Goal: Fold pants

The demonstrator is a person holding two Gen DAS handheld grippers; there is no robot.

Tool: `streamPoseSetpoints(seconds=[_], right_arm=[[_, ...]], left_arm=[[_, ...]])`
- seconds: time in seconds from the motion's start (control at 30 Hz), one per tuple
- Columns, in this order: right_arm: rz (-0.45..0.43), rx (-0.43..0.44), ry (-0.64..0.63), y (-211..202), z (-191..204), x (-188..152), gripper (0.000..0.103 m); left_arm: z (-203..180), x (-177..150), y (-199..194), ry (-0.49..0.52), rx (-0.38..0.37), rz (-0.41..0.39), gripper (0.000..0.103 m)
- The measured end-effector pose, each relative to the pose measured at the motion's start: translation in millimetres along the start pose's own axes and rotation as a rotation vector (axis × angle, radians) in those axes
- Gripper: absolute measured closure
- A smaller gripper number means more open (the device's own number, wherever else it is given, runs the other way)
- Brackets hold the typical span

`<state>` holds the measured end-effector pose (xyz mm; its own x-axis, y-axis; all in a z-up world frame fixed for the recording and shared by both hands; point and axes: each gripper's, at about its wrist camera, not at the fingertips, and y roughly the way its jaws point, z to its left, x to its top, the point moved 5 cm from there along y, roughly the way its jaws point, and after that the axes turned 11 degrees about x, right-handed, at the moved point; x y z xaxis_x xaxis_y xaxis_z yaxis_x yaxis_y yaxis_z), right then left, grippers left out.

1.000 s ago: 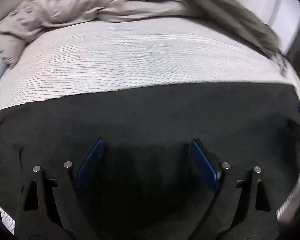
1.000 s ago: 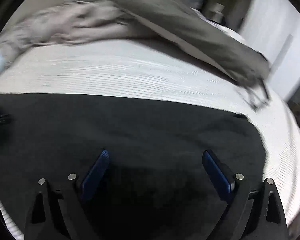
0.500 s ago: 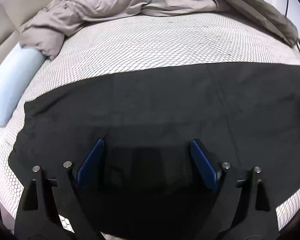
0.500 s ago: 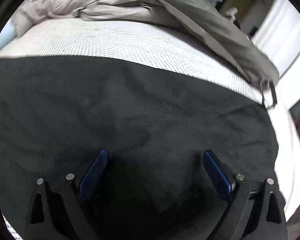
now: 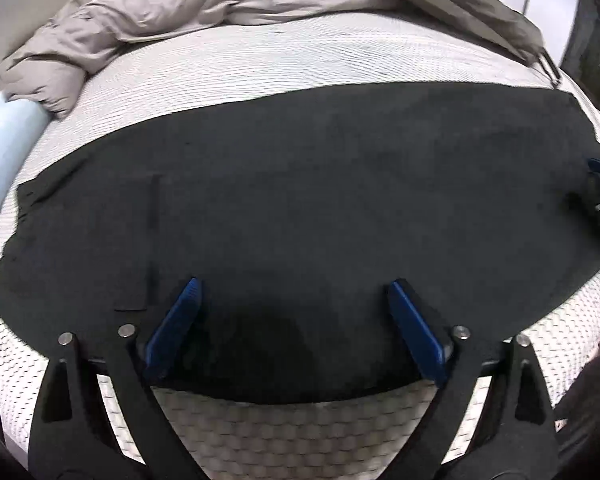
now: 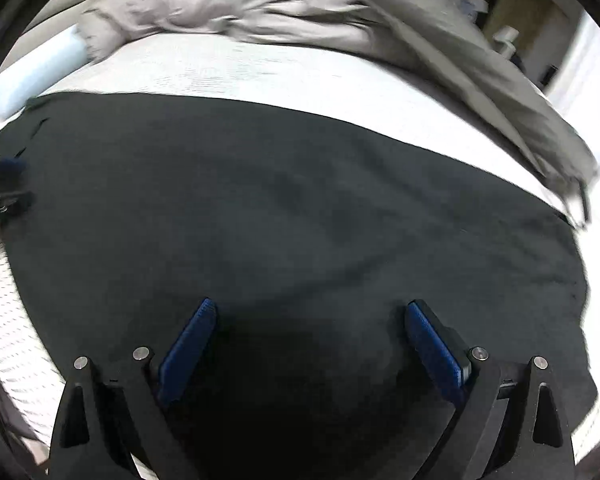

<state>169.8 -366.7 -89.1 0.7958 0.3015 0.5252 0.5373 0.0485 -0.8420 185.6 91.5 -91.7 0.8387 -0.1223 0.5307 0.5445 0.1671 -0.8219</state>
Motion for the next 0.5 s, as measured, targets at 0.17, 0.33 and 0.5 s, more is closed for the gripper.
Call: streamPoseSetpoints(seconds=[0.17, 0.33, 0.5], right_arm=[[0.005, -0.177, 0.166, -14.5, -71.9, -30.6, 0.007], [-0.096, 0.003, 0.256, -47.7, -53.9, -44.7, 0.007], [-0.218, 0.164, 0.392, -70.7, -10.0, -59.9, 0.007]], left_arm=[[24.5, -0.9, -8.0, -0.099, 0.036, 0.010, 0.015], [9.0, 2.4, -32.4, -0.133, -0.048, -0.037, 0.015], [-1.9, -5.5, -51.8, -0.268, -0.123, -0.054, 0.015]])
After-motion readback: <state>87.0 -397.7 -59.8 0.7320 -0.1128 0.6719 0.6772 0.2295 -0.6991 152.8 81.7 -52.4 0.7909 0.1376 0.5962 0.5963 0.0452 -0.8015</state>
